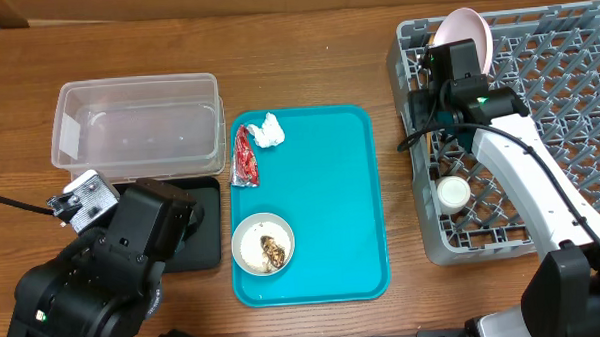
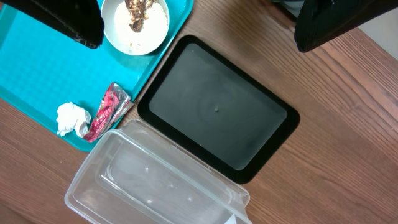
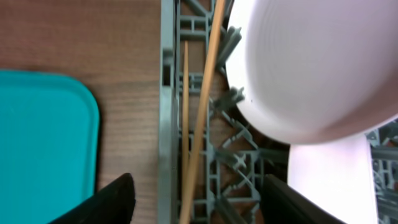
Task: Sort waste into correct bins and load items into the dishwasher
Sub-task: 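Grasp the second wooden chopstick with the right gripper and move it to the rack, then release the chopstick in the rack and retract the right gripper to rest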
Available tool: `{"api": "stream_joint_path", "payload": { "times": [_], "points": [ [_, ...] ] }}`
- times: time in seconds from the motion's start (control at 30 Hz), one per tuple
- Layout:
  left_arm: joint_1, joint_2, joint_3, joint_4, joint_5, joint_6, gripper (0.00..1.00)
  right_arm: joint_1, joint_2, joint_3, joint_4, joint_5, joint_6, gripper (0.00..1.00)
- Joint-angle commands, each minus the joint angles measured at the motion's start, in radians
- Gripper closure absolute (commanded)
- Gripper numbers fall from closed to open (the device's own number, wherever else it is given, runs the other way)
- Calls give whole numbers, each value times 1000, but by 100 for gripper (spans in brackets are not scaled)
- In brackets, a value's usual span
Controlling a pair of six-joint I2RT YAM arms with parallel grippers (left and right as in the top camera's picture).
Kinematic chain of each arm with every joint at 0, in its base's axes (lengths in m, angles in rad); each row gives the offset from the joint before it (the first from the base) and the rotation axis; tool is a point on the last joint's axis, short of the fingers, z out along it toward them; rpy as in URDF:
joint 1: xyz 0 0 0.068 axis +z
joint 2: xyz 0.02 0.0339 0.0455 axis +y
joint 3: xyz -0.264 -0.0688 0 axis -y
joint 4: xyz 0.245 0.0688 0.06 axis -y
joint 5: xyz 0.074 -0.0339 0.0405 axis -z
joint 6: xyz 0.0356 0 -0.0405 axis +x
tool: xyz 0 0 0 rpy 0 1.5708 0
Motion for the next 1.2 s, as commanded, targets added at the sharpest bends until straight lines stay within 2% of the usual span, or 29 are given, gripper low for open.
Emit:
{"api": "stream_joint_path", "payload": {
  "times": [0.0,0.1,0.2,0.23,0.27,0.4,0.6,0.7,0.93,1.17],
  "points": [
    [6,2,10,1,1,-21,0,5,-66,53,-21,23,-1,30],
    [6,2,10,1,1,-21,0,5,-122,105,-93,6,0,30],
    [6,2,10,1,1,-21,0,5,-198,164,-174,-95,5,23],
    [6,2,10,1,1,-21,0,7,-227,184,-204,-152,13,18],
    [6,2,10,1,0,-21,0,10,-261,206,-238,-217,31,1],
    [6,2,10,1,0,-21,0,12,-397,239,-323,-435,105,0],
    [6,2,10,1,1,-21,0,12,-553,239,-368,-569,166,0],
    [6,2,10,1,1,-21,1,11,-598,239,-420,-548,156,0],
    [6,2,10,1,1,-21,0,31,-662,238,-485,-297,145,0],
    [6,2,10,1,1,-21,0,13,-738,201,-436,-291,10,0]
  ]
}}
